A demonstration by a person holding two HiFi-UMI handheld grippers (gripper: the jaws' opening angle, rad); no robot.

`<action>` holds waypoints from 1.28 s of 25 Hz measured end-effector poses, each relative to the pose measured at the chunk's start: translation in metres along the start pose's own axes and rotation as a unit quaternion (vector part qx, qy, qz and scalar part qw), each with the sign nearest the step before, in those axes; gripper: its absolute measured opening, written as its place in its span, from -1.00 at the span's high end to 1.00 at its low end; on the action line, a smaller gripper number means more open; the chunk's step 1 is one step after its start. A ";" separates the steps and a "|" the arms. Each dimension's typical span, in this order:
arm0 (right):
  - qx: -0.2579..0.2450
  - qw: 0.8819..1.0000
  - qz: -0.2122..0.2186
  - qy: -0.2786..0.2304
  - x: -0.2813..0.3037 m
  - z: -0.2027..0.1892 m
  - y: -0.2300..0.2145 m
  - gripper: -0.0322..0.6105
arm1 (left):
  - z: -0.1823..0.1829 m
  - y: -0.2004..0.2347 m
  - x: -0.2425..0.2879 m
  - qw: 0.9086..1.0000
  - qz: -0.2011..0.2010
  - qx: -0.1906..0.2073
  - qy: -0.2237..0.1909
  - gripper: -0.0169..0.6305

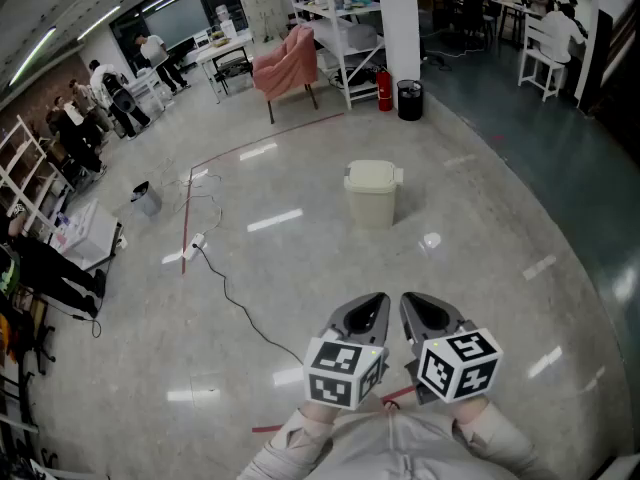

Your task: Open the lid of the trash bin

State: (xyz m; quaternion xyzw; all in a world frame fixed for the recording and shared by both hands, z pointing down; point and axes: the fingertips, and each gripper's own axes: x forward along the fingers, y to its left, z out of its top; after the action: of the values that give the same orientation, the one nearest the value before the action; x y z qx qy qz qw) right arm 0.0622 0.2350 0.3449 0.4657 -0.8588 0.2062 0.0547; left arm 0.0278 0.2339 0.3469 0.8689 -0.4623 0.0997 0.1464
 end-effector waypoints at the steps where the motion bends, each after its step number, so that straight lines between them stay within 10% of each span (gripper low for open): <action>1: -0.001 1.000 0.000 0.000 -0.001 -0.001 0.000 0.88 | -0.001 -0.001 0.000 1.000 0.001 0.001 0.002 0.94; 32: 0.024 0.999 0.010 0.047 0.050 -0.012 -0.029 0.88 | -0.009 0.043 0.044 0.999 0.021 -0.025 0.020 0.94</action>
State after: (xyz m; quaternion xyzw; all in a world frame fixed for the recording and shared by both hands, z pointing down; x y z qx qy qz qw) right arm 0.0575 0.1869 0.3785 0.4477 -0.8550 0.2485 0.0818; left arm 0.0160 0.1799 0.3760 0.8529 -0.4795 0.1087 0.1758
